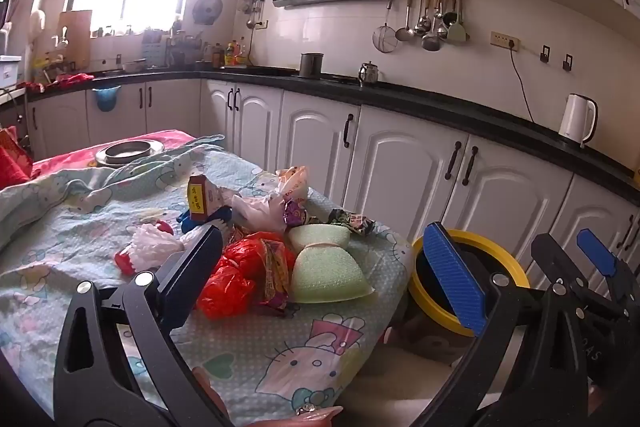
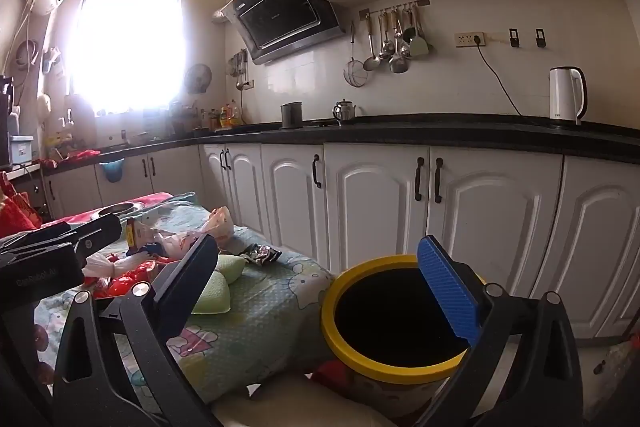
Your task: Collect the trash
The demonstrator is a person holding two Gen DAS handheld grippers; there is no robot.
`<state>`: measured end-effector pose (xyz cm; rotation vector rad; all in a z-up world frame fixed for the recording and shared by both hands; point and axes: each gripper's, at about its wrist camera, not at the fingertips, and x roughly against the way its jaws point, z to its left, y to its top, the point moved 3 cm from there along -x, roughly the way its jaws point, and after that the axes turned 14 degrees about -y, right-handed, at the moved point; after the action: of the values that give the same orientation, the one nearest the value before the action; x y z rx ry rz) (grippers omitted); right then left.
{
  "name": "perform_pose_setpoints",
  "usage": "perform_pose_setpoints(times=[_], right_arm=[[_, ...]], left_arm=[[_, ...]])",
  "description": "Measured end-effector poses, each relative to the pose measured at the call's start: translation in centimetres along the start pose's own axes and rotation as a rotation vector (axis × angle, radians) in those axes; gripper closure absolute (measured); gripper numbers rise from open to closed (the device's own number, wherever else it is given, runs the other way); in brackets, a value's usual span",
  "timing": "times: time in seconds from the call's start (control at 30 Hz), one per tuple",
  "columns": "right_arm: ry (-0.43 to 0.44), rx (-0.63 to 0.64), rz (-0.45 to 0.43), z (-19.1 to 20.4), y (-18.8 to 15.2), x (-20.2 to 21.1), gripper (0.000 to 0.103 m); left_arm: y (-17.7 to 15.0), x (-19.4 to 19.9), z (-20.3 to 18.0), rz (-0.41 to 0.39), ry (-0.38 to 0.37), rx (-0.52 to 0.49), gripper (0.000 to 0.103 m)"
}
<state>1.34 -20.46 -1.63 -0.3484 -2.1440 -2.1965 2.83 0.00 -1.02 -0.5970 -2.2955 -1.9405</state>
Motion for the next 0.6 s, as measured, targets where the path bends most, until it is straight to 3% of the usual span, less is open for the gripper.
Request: perform_pose_setpoints(times=[0.6], right_arm=[[-0.002,0.001,0.005,-0.06,-0.01,-0.09,0.006]], left_arm=[[0.0,0.01,0.01,-0.005,0.004,-0.001,0.011]])
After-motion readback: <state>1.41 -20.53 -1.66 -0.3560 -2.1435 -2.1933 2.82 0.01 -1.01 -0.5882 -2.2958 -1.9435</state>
